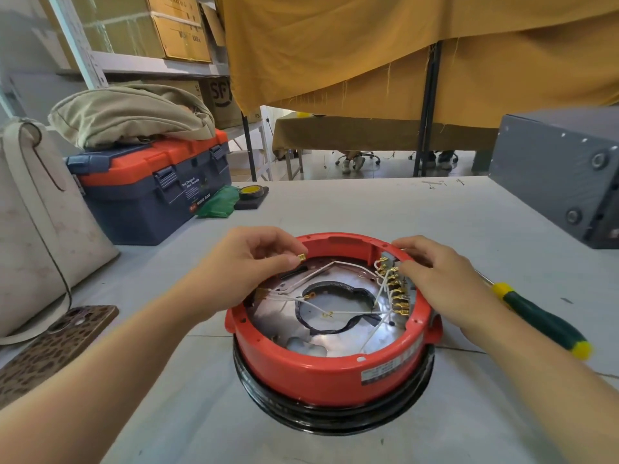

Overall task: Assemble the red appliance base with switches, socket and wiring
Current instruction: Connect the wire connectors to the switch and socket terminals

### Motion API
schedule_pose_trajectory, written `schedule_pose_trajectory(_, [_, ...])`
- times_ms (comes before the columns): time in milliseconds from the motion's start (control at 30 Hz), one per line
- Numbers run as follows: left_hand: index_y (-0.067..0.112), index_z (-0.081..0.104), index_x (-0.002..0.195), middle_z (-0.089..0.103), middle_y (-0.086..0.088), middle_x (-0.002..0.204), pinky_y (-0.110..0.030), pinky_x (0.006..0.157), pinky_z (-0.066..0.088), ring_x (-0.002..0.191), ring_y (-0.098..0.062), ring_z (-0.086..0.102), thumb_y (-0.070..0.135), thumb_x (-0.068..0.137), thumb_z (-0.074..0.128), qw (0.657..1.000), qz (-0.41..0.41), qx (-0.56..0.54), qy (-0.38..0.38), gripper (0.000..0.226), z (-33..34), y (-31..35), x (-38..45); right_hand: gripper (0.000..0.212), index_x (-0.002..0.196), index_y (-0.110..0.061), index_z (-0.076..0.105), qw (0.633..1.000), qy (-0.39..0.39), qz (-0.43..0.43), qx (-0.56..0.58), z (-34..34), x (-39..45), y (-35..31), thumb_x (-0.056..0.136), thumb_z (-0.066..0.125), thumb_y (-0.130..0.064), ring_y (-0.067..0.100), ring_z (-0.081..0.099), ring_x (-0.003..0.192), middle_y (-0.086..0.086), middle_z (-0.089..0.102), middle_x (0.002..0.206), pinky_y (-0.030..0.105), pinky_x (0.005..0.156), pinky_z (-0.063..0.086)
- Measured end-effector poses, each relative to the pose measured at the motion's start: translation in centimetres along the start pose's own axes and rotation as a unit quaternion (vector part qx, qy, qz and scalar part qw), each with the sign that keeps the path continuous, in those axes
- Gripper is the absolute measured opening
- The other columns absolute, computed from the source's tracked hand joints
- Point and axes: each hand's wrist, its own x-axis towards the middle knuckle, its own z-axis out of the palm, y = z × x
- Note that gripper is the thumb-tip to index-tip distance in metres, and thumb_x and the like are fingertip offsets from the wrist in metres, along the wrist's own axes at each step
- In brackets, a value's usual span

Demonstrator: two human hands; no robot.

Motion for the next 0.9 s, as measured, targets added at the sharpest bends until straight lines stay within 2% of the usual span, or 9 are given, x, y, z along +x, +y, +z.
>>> schedule_pose_trajectory(100, [0.019, 0.072, 0.087, 0.071, 0.003, 0.076, -0.011, 0.065, 0.049, 0.067, -0.002, 0.062, 0.012, 0.083, 0.068, 0.999, 0.024, 0.016, -0.030, 0.009, 1.4, 0.9, 0.8, 0.018, 0.101, -0.037, 0.058, 1.000, 0.005, -0.004, 0.001, 0.2, 0.1, 0.1, 0.092, 0.053, -0.022, -0.001, 0.057, 0.084, -0.023, 0.059, 0.088, 0.019, 0.070, 0.046])
schedule_pose_trajectory(200, [0.018, 0.073, 0.086, 0.073, 0.002, 0.079, -0.015, 0.070, 0.052, 0.072, -0.007, 0.066, 0.013, 0.083, 0.068, 0.997, 0.049, 0.042, -0.051, 0.008, 2.8, 1.5, 1.6, 0.018, 0.102, -0.037, 0.055, 1.000, 0.009, 0.002, 0.013, 0.4, 0.2, 0.1, 0.093, 0.051, -0.022, 0.005, 0.060, 0.086, -0.017, 0.059, 0.090, 0.027, 0.075, 0.050])
schedule_pose_trajectory(267, [0.020, 0.073, 0.086, 0.073, 0.000, 0.081, -0.023, 0.075, 0.054, 0.076, -0.013, 0.067, 0.014, 0.084, 0.068, 0.994, 0.062, 0.055, -0.068, 0.008, 3.8, 2.0, 2.1, 0.017, 0.103, -0.035, 0.054, 1.000, 0.011, 0.002, 0.019, 0.6, 0.2, 0.1, 0.094, 0.050, -0.021, 0.004, 0.058, 0.085, -0.015, 0.058, 0.091, 0.022, 0.072, 0.047])
schedule_pose_trajectory(333, [0.022, 0.073, 0.086, 0.073, 0.003, 0.081, -0.025, 0.077, 0.054, 0.077, -0.011, 0.067, 0.015, 0.084, 0.068, 0.991, 0.071, 0.067, -0.088, 0.010, 4.8, 2.5, 2.6, 0.018, 0.108, -0.032, 0.055, 1.000, 0.011, 0.000, 0.012, 0.7, 0.2, 0.1, 0.094, 0.049, -0.021, 0.007, 0.056, 0.087, -0.013, 0.057, 0.095, 0.018, 0.069, 0.042])
schedule_pose_trajectory(433, [0.022, 0.073, 0.089, 0.072, 0.005, 0.083, -0.020, 0.076, 0.053, 0.076, -0.005, 0.066, 0.014, 0.085, 0.067, 0.987, 0.081, 0.077, -0.114, 0.011, 6.1, 3.0, 3.3, 0.023, 0.114, -0.027, 0.056, 1.000, 0.009, 0.007, 0.010, 0.7, 0.2, 0.1, 0.094, 0.048, -0.020, 0.012, 0.054, 0.098, -0.008, 0.058, 0.107, 0.023, 0.072, 0.038])
schedule_pose_trajectory(533, [0.022, 0.073, 0.092, 0.071, 0.009, 0.083, -0.014, 0.072, 0.050, 0.076, 0.000, 0.065, 0.012, 0.086, 0.065, 0.985, 0.088, 0.076, -0.128, 0.014, 6.9, 3.0, 3.5, 0.025, 0.116, -0.027, 0.056, 1.000, 0.007, 0.013, 0.013, 0.7, 0.2, 0.2, 0.094, 0.047, -0.019, 0.013, 0.055, 0.100, -0.005, 0.060, 0.113, 0.024, 0.073, 0.041])
schedule_pose_trajectory(633, [0.026, 0.071, 0.090, 0.070, 0.014, 0.083, -0.008, 0.069, 0.046, 0.076, 0.004, 0.063, 0.013, 0.087, 0.064, 0.985, 0.092, 0.079, -0.124, 0.015, 7.2, 2.7, 3.5, 0.020, 0.110, -0.031, 0.055, 1.000, 0.009, 0.009, 0.023, 0.7, 0.3, 0.4, 0.093, 0.048, -0.022, 0.010, 0.056, 0.096, -0.006, 0.060, 0.112, 0.018, 0.070, 0.041])
schedule_pose_trajectory(767, [0.019, 0.073, 0.088, 0.069, 0.010, 0.079, -0.012, 0.067, 0.046, 0.073, 0.000, 0.061, 0.017, 0.087, 0.063, 0.977, 0.113, 0.145, -0.107, 0.010, 7.5, 2.1, 3.4, 0.018, 0.106, -0.034, 0.054, 0.999, 0.007, 0.007, 0.033, 0.8, 0.4, 0.6, 0.093, 0.048, -0.023, -0.002, 0.055, 0.088, -0.008, 0.061, 0.107, 0.016, 0.064, 0.039])
schedule_pose_trajectory(900, [0.020, 0.072, 0.086, 0.069, 0.010, 0.079, -0.012, 0.067, 0.045, 0.074, -0.001, 0.060, 0.016, 0.087, 0.064, 0.974, 0.129, 0.156, -0.098, 0.009, 7.8, 2.1, 3.2, 0.018, 0.104, -0.036, 0.054, 0.999, 0.007, 0.008, 0.037, 0.8, 0.4, 0.7, 0.092, 0.048, -0.023, -0.003, 0.055, 0.086, -0.009, 0.061, 0.106, 0.016, 0.062, 0.039])
